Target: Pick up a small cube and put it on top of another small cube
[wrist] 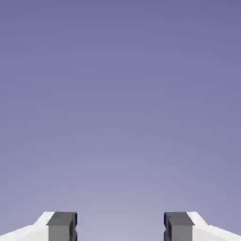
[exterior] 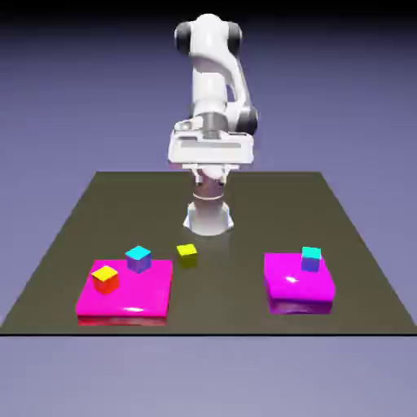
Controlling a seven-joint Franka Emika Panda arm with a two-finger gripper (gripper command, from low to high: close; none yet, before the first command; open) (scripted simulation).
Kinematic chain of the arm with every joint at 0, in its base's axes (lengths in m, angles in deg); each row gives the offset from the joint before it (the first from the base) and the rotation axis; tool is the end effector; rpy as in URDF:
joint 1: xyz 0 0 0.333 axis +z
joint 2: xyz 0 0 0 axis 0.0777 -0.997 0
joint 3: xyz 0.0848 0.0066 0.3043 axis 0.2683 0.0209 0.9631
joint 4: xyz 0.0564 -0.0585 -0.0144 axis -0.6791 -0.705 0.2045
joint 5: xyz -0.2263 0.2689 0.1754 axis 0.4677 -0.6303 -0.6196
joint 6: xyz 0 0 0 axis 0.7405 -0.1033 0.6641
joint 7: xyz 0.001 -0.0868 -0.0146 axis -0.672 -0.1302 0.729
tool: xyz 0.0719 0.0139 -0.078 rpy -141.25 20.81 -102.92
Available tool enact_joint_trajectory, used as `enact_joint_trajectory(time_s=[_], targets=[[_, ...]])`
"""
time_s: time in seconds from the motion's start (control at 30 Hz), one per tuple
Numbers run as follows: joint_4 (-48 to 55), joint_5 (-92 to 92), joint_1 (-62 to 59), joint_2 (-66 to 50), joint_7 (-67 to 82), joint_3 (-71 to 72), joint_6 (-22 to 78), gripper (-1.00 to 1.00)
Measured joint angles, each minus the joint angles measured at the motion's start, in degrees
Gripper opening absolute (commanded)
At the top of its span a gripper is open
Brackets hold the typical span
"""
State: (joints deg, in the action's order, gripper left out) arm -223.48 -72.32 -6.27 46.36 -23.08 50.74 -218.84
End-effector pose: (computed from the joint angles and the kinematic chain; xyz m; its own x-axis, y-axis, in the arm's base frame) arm 0.3873 -0.0029 0.4282 0.5779 -0.6411 0.5050 -0.4982 -0.7672 -0.4040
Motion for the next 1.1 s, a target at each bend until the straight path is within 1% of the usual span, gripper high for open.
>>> enact_joint_trajectory(time_s=[0.37,0.4,0.43,0.83,0.87,0.93,1.1], targets=[[-13.24,5.22,-22.84,-17.39,19.36,11.75,18.33,0.0],[-13.5,5.31,-23.28,-17.72,19.73,11.97,18.68,0.0],[-13.5,5.31,-23.28,-17.72,19.73,11.97,18.68,0.0],[-10.05,35.19,-12.58,-38.31,-1.12,-8.72,2.66,0.0],[-9.87,36.78,-12.01,-39.41,-2.23,-9.83,1.8,-1.0],[-9.87,36.81,-12.01,-39.41,-2.26,-9.82,1.8,-1.0],[-11.3,24.37,-16.82,-30.84,6.42,-0.78,8.48,-1.0]])
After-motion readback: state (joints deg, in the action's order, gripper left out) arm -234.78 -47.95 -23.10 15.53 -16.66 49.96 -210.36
